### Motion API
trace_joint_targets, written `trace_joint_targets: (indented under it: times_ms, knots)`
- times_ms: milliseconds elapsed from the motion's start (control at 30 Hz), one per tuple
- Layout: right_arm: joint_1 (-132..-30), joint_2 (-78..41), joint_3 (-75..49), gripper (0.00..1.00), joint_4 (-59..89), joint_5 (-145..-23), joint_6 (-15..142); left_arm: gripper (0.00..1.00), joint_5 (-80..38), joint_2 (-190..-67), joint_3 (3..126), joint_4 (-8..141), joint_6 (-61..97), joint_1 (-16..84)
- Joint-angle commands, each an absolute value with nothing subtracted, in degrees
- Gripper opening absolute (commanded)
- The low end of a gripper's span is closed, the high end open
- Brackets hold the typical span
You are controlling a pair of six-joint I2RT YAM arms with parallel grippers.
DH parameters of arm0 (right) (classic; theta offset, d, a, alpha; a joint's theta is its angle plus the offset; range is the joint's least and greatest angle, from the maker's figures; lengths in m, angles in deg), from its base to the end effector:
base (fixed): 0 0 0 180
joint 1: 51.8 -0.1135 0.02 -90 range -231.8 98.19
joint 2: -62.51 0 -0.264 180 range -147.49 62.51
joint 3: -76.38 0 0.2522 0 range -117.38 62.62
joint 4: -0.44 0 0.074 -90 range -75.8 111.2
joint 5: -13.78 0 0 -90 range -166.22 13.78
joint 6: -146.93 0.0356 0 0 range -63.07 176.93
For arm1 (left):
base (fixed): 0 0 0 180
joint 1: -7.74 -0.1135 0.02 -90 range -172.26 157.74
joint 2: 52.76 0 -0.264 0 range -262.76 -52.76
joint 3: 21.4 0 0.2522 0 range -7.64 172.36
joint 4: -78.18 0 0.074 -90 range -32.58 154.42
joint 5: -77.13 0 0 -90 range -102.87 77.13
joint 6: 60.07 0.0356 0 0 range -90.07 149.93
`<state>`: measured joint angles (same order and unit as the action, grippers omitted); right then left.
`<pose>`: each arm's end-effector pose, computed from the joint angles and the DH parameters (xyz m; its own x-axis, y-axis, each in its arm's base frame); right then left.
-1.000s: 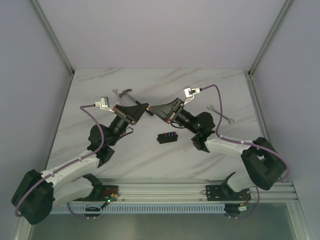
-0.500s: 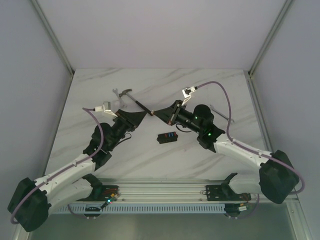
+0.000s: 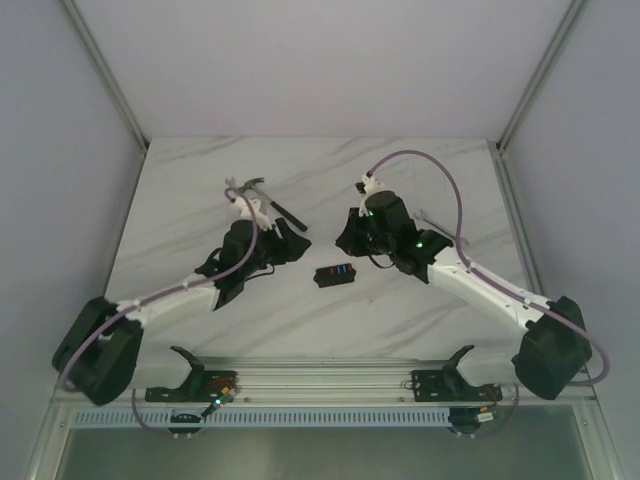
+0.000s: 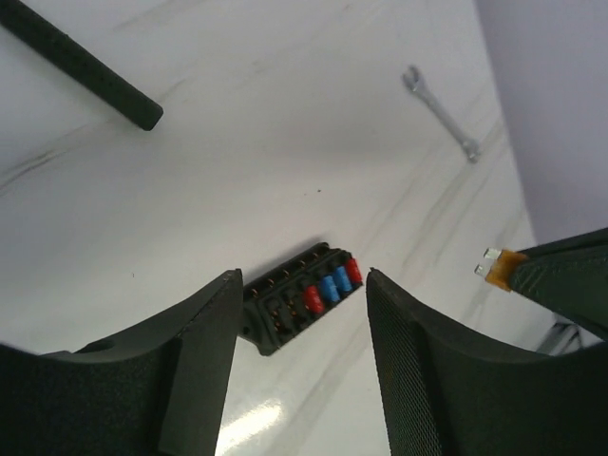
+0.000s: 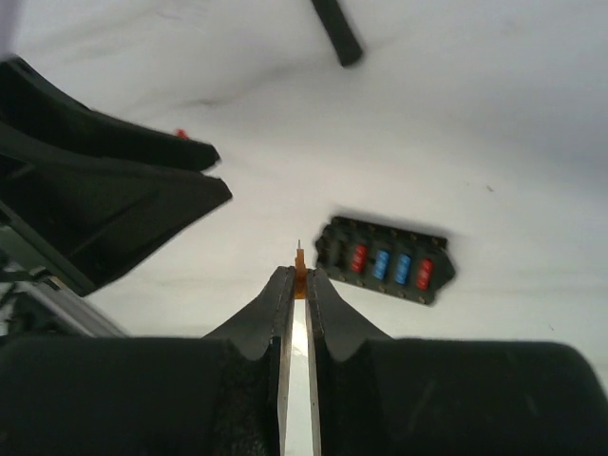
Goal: Snap on the fuse box
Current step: Pick up the fuse from the center of the board, then adjust the fuse box base at the center of the board.
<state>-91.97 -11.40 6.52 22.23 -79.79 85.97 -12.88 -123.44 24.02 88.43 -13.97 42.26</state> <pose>0.2255 0.1933 0.3016 -0.6245 0.1068 -0.7737 -0.4386 0.7716 0.4606 0.2197 -0.1511 0.2266 -0.5468 -0.4655 -0.6959 0.2605 0.6954 -0.6698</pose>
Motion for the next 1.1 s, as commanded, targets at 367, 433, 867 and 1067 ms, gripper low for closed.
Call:
trace_joint_targets:
  times_ms: [367, 433, 867, 1067]
  knots:
    - [-91.7, -24.1, -7.2, 0.00, 44.6, -71.8, 79.9, 0.58, -35.5, -154.0, 41.4, 90.1, -3.1, 40.3]
    - [-91.7, -25.1, -8.3, 0.00, 46.1, -71.9, 79.3, 0.56, -37.0, -155.7, 42.2, 89.5, -2.6, 40.3]
    - [-91.7, -30.8, -13.4, 0.00, 53.4, -78.0, 77.7, 0.49, -44.6, -156.8, 36.8, 91.9, -4.5, 41.5]
    - [-92.1, -32.1, -13.7, 0.00, 55.3, -80.9, 77.9, 0.48, -45.0, -156.3, 35.0, 92.4, -5.4, 42.7]
